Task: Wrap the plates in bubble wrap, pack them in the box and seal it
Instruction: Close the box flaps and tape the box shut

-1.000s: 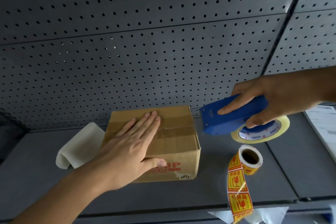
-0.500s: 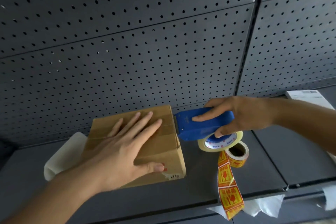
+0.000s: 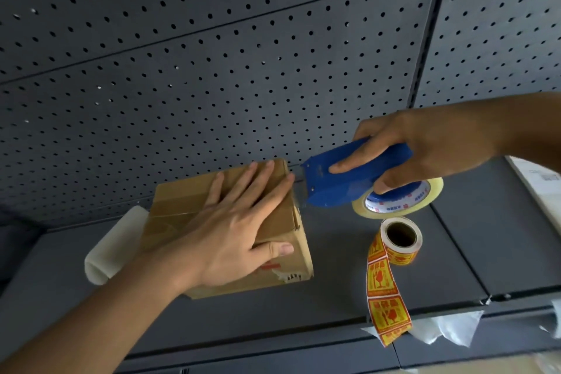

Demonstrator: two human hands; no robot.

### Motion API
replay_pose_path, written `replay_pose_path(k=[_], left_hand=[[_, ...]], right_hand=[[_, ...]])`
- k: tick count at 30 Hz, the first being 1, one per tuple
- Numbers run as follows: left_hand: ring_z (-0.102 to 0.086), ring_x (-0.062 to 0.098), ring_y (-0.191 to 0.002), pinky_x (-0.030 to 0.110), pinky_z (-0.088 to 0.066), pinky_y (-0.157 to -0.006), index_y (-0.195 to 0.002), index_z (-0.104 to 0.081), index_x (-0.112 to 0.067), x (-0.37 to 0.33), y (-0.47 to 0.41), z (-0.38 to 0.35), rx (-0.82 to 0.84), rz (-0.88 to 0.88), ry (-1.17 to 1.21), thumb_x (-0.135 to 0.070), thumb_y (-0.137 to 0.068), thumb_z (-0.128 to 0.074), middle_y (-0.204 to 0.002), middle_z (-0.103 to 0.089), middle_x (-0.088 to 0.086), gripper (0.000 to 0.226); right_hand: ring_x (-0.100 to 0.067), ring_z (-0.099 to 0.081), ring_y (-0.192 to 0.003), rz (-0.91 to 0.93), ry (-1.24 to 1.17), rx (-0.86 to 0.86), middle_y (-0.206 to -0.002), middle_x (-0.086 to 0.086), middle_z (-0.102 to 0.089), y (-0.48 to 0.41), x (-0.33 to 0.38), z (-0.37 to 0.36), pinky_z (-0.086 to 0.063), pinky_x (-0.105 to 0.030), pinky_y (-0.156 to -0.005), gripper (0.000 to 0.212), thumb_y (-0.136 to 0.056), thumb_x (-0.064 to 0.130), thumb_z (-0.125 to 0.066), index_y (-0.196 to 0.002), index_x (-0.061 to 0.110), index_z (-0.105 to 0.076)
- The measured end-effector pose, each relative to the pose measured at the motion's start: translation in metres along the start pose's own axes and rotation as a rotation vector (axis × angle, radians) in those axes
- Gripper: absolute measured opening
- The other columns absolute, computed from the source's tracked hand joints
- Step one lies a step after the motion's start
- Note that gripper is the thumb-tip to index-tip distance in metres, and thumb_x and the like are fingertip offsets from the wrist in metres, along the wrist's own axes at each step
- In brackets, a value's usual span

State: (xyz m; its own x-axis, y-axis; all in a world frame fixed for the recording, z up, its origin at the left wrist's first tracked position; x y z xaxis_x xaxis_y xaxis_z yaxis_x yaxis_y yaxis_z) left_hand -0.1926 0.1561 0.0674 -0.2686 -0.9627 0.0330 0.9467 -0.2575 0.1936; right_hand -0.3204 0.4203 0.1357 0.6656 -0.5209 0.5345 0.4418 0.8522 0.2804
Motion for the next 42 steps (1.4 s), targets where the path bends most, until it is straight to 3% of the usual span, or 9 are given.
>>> replay_pose_path(k=[7,12,16,20,28,33,35,38,42], left_hand=[[0.039,0.004,-0.146,0.054,0.010,-0.126,-0.147,0.038,-0.048,-0.002,0.000,0.001,0.002,-0.001,-0.008,-0.087,-0.082,-0.015,-0.159,0.043,-0.017,0.092],[0.037,0.004,-0.147,0.054,0.011,-0.126,-0.148,0.036,-0.048,-0.002,0.002,-0.001,-0.014,-0.001,0.005,-0.087,-0.079,-0.013,-0.160,0.040,-0.017,0.093],[0.035,0.004,-0.149,0.053,0.010,-0.126,-0.150,0.033,-0.048,-0.002,0.003,-0.002,-0.040,0.006,0.021,-0.088,-0.080,-0.014,-0.162,0.037,-0.017,0.094],[0.035,0.004,-0.148,0.053,0.008,-0.127,-0.150,0.033,-0.047,-0.002,0.004,-0.002,-0.048,0.010,0.012,-0.087,-0.080,-0.013,-0.162,0.037,-0.017,0.093],[0.037,0.003,-0.147,0.052,0.008,-0.127,-0.143,0.041,-0.051,-0.006,0.003,0.001,-0.051,0.017,0.007,-0.087,-0.079,-0.012,-0.162,0.037,-0.017,0.090],[0.037,0.002,-0.147,0.053,0.007,-0.127,-0.142,0.041,-0.054,-0.006,0.007,0.000,-0.067,0.016,0.005,-0.088,-0.076,-0.011,-0.162,0.037,-0.018,0.090],[0.037,0.003,-0.147,0.053,0.007,-0.127,-0.140,0.041,-0.055,-0.005,0.004,0.002,-0.084,0.018,0.008,-0.089,-0.075,-0.010,-0.162,0.037,-0.017,0.089],[0.032,0.008,-0.151,0.053,0.009,-0.127,-0.144,0.032,-0.060,-0.007,0.004,0.003,-0.085,0.007,0.024,-0.088,-0.076,-0.011,-0.165,0.032,-0.014,0.086],[0.019,0.014,-0.156,0.056,0.002,-0.127,-0.150,0.006,-0.061,-0.008,0.001,0.003,-0.105,0.015,0.047,-0.088,-0.079,-0.024,-0.169,0.021,-0.010,0.081]], right_hand=[[0.000,-0.055,-0.108,-0.002,0.041,0.007,-0.114,0.025,-0.048,0.011,-0.002,0.002,-0.050,-0.033,-0.095,0.047,-0.077,0.064,-0.060,-0.115,0.084,-0.040],[-0.001,-0.056,-0.104,-0.022,0.072,0.050,-0.111,0.025,-0.048,0.009,0.000,0.001,-0.049,-0.031,-0.095,0.050,-0.083,0.056,-0.065,-0.115,0.085,-0.040],[0.005,-0.054,-0.093,-0.060,0.179,0.110,-0.105,0.028,-0.045,-0.015,0.018,-0.003,-0.044,-0.022,-0.081,0.048,-0.088,0.055,-0.066,-0.115,0.085,-0.039],[-0.005,-0.058,-0.092,-0.070,0.319,0.134,-0.103,0.023,-0.055,-0.032,0.036,0.009,-0.045,-0.021,-0.079,0.044,-0.090,0.051,-0.066,-0.121,0.075,-0.048],[0.003,-0.049,-0.075,-0.034,0.499,0.164,-0.083,0.029,-0.052,-0.049,0.064,0.015,-0.031,-0.014,-0.063,0.038,-0.094,0.039,-0.063,-0.127,0.057,-0.059],[-0.009,-0.055,-0.081,0.023,0.763,0.310,-0.090,0.022,-0.061,-0.060,0.077,-0.030,-0.041,-0.026,-0.067,0.033,-0.095,0.041,-0.056,-0.128,0.044,-0.062],[-0.004,-0.051,-0.077,-0.015,0.749,0.243,-0.097,0.027,-0.060,-0.059,0.074,-0.017,-0.036,-0.022,-0.069,0.039,-0.097,0.040,-0.055,-0.134,0.049,-0.056],[0.003,-0.045,-0.064,-0.093,0.708,0.131,-0.070,0.029,-0.052,-0.055,0.057,0.018,-0.027,-0.015,-0.060,0.038,-0.096,0.038,-0.058,-0.131,0.053,-0.057],[-0.001,-0.055,-0.077,-0.153,0.484,0.025,-0.080,0.029,-0.058,-0.037,0.014,0.036,-0.044,-0.022,-0.077,0.040,-0.093,0.045,-0.062,-0.128,0.062,-0.053]])
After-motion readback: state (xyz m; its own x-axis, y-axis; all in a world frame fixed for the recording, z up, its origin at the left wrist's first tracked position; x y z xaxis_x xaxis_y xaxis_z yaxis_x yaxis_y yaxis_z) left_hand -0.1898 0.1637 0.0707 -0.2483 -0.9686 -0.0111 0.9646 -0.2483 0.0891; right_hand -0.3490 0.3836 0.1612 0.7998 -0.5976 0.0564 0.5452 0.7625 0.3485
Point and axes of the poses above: each hand's wrist, its own y-axis away from the middle knuckle, its own z-axis out of the back of the hand, x = y × z, the point moved 2 cm from there along -y, towards the middle knuckle
